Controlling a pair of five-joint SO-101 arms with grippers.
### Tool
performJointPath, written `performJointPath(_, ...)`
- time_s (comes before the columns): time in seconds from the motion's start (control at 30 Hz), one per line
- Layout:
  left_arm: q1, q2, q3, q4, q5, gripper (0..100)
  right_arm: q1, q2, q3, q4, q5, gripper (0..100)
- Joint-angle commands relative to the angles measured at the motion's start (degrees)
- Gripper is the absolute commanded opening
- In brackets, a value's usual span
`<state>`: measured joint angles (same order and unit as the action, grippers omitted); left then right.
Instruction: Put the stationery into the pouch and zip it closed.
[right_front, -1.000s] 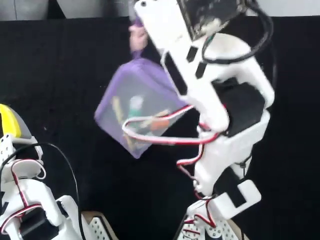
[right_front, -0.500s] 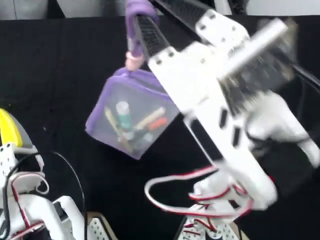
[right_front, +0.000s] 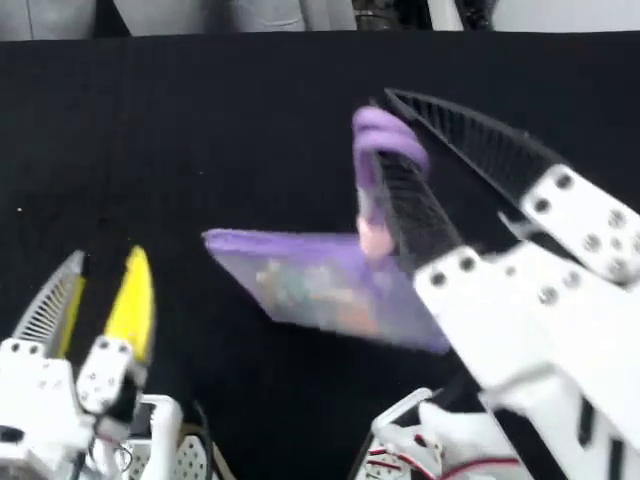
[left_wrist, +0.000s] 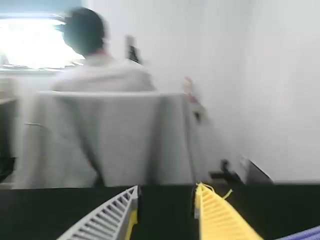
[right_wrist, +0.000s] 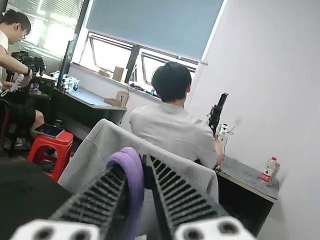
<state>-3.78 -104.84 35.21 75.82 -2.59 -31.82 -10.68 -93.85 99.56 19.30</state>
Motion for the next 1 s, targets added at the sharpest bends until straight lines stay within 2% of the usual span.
performJointPath(0.0,11.12,0.26,-5.93,5.71,-5.89,19,-0.7,-2.68,-0.92,1.32,-0.53,1.1)
performJointPath(0.13,16.22,0.26,-10.77,11.69,-8.88,19,-0.7,-3.21,-0.92,0.97,-0.53,1.1)
performJointPath(0.37,16.4,0.35,-27.91,19.34,-9.14,19,-0.7,3.21,-0.84,-2.2,-0.53,1.1)
performJointPath(0.47,16.22,0.35,-33.01,22.24,-9.14,19,-4.75,7.69,-0.84,-4.4,-0.44,1.1)
performJointPath(0.57,16.31,0.35,-34.33,24.97,-9.14,19,-8.26,12.35,-0.84,-8.88,-0.18,1.1)
performJointPath(0.77,16.4,0.18,-34.51,25.05,-9.32,19,-12.75,21.49,-0.84,-21.19,-0.09,1.1)
performJointPath(0.97,16.48,0.09,-34.51,25.05,-9.49,19,-19.08,23.6,-0.92,-20.84,-0.09,1.1)
